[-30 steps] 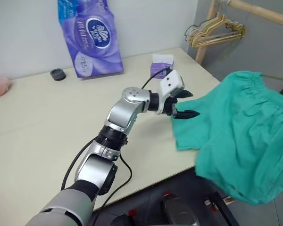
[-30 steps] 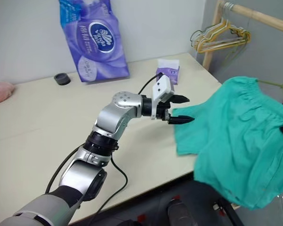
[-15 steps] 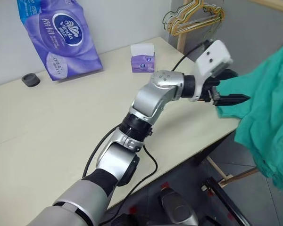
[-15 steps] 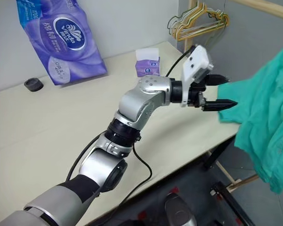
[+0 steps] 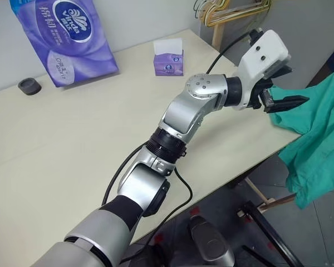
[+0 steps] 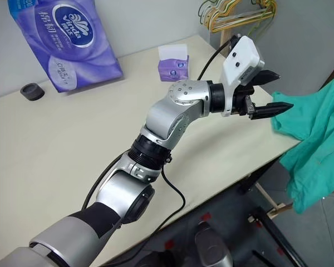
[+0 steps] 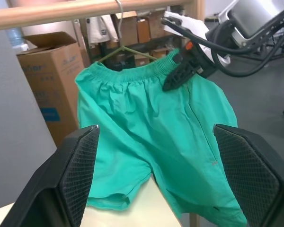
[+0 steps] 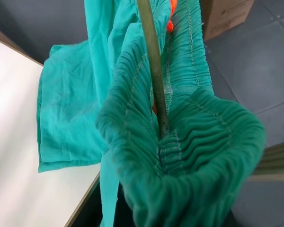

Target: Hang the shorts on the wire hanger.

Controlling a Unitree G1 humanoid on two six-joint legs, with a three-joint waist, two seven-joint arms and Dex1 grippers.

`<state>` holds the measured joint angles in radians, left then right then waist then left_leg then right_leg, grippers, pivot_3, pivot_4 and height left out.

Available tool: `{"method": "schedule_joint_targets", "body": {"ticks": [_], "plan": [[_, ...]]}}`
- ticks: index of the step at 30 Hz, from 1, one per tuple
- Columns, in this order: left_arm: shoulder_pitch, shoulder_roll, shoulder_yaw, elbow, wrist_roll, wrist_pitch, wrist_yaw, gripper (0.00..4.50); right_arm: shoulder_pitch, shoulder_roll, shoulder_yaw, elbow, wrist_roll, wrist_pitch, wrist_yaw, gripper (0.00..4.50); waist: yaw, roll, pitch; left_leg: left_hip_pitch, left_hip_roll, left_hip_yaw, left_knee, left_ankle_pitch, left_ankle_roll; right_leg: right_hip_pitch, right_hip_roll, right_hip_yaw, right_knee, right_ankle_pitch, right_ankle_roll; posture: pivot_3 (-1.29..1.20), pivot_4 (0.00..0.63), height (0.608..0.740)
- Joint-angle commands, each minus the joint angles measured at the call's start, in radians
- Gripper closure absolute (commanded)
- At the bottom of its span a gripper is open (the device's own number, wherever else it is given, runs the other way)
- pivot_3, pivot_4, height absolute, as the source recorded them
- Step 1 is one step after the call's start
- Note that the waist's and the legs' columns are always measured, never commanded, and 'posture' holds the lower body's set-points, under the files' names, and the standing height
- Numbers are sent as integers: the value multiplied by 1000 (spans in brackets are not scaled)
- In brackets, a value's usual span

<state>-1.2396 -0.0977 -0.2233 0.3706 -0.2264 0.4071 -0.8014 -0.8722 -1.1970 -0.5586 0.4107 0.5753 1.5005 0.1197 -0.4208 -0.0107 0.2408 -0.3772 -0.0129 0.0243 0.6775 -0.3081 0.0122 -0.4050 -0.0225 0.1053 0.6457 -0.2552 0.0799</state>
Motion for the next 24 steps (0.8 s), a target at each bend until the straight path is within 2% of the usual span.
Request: {"method": "schedule_joint_targets", "body": {"ticks": [1, 4, 7, 13, 16, 24], "plan": [[-31, -19, 35, -35, -48, -15, -25, 435, 39, -8, -27, -44, -25, 29, 29, 4500, 6, -2, 3, 0, 0, 0, 0, 0, 0, 0, 0, 0, 0, 0, 0, -423, 297, 740], [-40, -25, 38, -26, -55, -24, -36, 435, 73, -6, -52, -84, -48, 7, 39, 4500, 8, -5, 5, 0, 0, 0, 0, 0, 0, 0, 0, 0, 0, 0, 1, -424, 297, 740], [-47, -32, 39, -20, -56, -32, -41, 408, 86, -9, -70, -102, -62, 10, 55, 3776, 10, -5, 6, -1, 0, 0, 1, 0, 1, 0, 0, 0, -2, 1, 3, -429, 296, 740], [-51, -65, 37, -17, -65, -42, -47, 408, 122, -27, -120, -208, -85, 87, 77, 1658, 10, 0, 15, -2, 0, 1, 0, -1, 1, -1, 0, 0, -2, 1, 3, -445, 292, 740], [-44, -75, 31, -24, -68, -42, -59, 408, 135, -28, -146, -260, -78, 113, 78, 701, 7, -2, 20, -2, 0, 1, 0, -1, 1, -1, 0, 1, -2, 1, 3, -450, 290, 740], [-16, -78, -2, -42, -60, -47, -102, 408, 144, -59, -207, -410, 18, 114, 14, 701, 6, -2, 23, -2, 0, 2, 0, -1, 1, -2, 0, 2, -1, 1, 3, -451, 283, 740]]}}
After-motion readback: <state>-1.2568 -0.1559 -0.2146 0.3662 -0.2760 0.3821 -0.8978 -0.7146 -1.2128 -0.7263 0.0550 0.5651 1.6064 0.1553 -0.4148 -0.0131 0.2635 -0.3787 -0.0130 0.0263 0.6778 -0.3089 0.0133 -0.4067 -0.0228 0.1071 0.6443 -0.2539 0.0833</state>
